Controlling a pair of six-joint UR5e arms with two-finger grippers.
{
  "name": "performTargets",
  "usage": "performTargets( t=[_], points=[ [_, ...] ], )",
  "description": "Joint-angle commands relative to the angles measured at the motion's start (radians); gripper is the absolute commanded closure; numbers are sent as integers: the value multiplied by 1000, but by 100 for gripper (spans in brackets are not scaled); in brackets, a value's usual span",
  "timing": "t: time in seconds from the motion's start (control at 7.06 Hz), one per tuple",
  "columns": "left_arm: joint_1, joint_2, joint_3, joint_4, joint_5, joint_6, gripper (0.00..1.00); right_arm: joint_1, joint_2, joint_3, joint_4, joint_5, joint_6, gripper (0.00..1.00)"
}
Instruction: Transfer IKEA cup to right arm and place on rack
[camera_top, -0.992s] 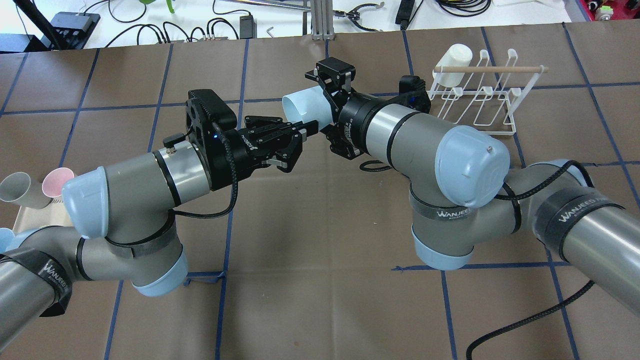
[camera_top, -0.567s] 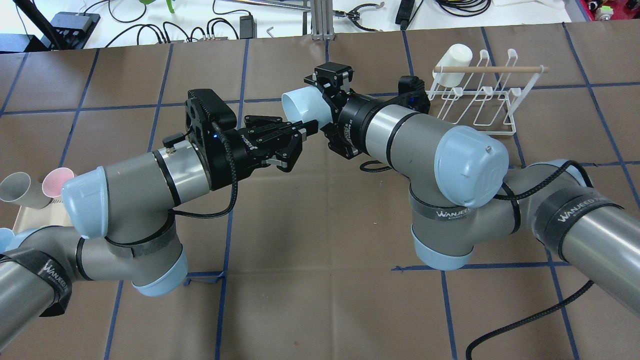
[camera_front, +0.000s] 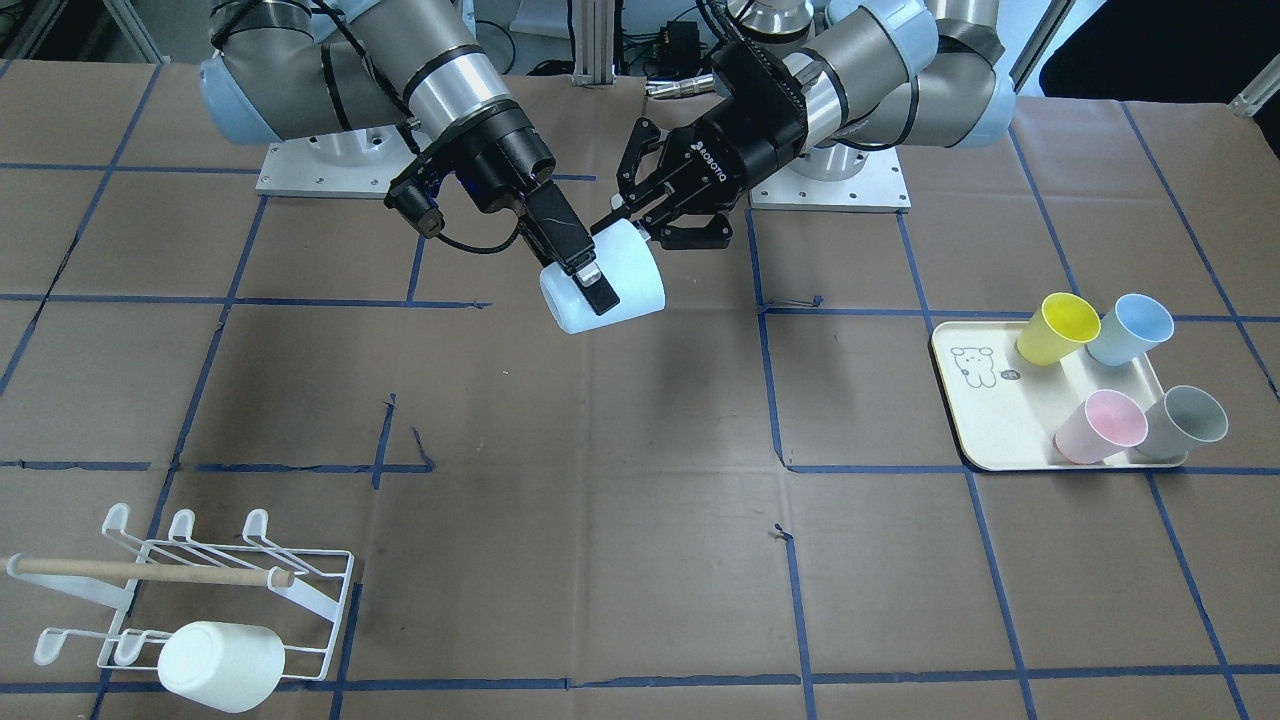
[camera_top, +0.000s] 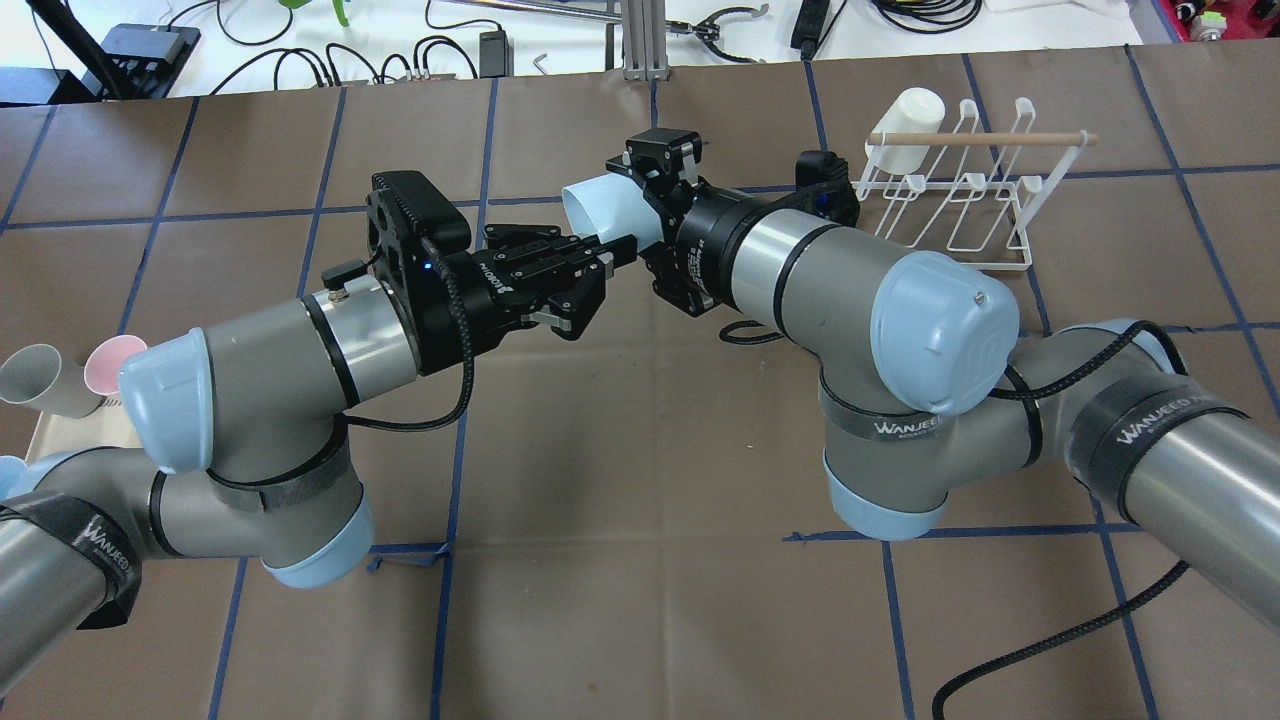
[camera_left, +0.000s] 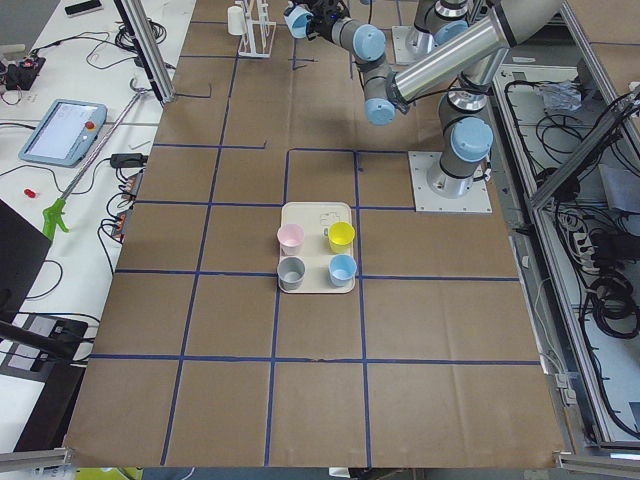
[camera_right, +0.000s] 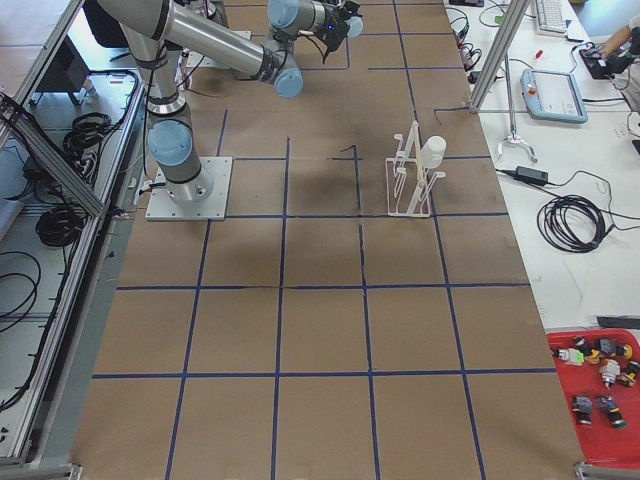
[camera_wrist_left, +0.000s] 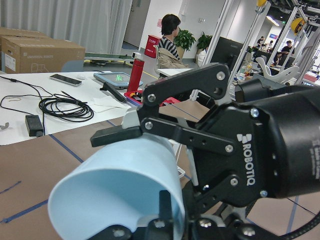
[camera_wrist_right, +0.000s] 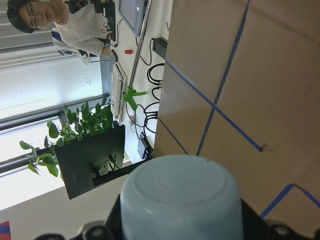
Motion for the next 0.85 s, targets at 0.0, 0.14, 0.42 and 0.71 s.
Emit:
performTargets(
  t=[0.0,0.14,0.42,0.71],
  points=[
    [0,1,2,-1,13,-4,12,0,-1,0,0,0,0,62],
    [3,3,2,0,15,-32,1,0,-3,0,0,0,0,65],
    [37,7,-3,0,10,-33,1,-3,5,-8,-12,-7,1,69],
    [186,59,-12,-23,-9,-33,1,-52,51,-58,-18,-6,-2,73]
  ],
)
